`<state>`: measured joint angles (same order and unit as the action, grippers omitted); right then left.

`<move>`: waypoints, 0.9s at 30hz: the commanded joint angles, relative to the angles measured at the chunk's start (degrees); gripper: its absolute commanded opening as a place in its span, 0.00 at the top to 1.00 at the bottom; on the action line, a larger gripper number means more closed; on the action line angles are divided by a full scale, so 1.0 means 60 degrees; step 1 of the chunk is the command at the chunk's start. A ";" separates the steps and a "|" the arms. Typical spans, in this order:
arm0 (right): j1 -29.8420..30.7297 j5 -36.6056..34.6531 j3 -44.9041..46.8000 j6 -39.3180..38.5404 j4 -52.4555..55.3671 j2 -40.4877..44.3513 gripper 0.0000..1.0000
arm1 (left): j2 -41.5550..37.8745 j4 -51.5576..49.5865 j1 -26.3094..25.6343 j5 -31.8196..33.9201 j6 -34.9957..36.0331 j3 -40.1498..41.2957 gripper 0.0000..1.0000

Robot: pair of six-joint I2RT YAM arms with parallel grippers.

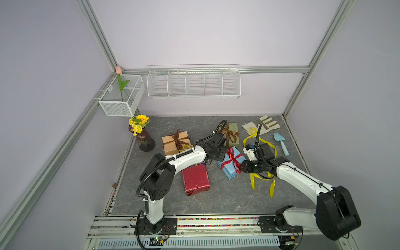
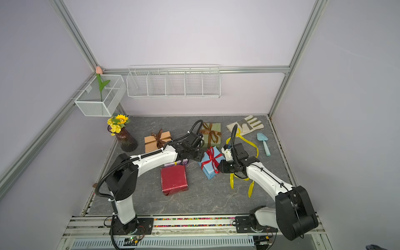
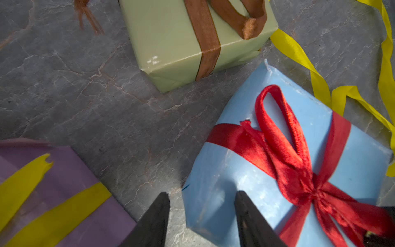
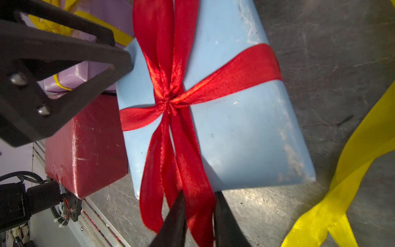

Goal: Untie the ribbon bows on the gift boxes
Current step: Untie the ribbon from the gift box.

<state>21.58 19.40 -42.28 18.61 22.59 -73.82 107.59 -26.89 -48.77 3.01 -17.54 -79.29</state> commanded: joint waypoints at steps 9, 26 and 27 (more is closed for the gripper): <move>0.0073 -0.0054 -0.0116 -0.0273 0.0440 0.0389 0.88 | 0.0393 -0.0204 -0.0098 0.0114 -0.0015 -0.0093 0.48; 0.0061 -0.0615 -0.0608 -0.0734 0.1066 0.0348 0.85 | 0.0448 -0.0249 -0.0146 0.0217 0.0052 -0.0039 0.49; 0.0061 -0.0629 -0.0657 -0.0752 0.1104 0.0328 0.85 | 0.0446 -0.0260 -0.0140 0.0217 0.0049 -0.0047 0.49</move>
<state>21.65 16.29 -44.45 15.31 28.05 -72.12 107.77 -26.81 -49.15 3.66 -17.52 -79.29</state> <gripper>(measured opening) 0.153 0.512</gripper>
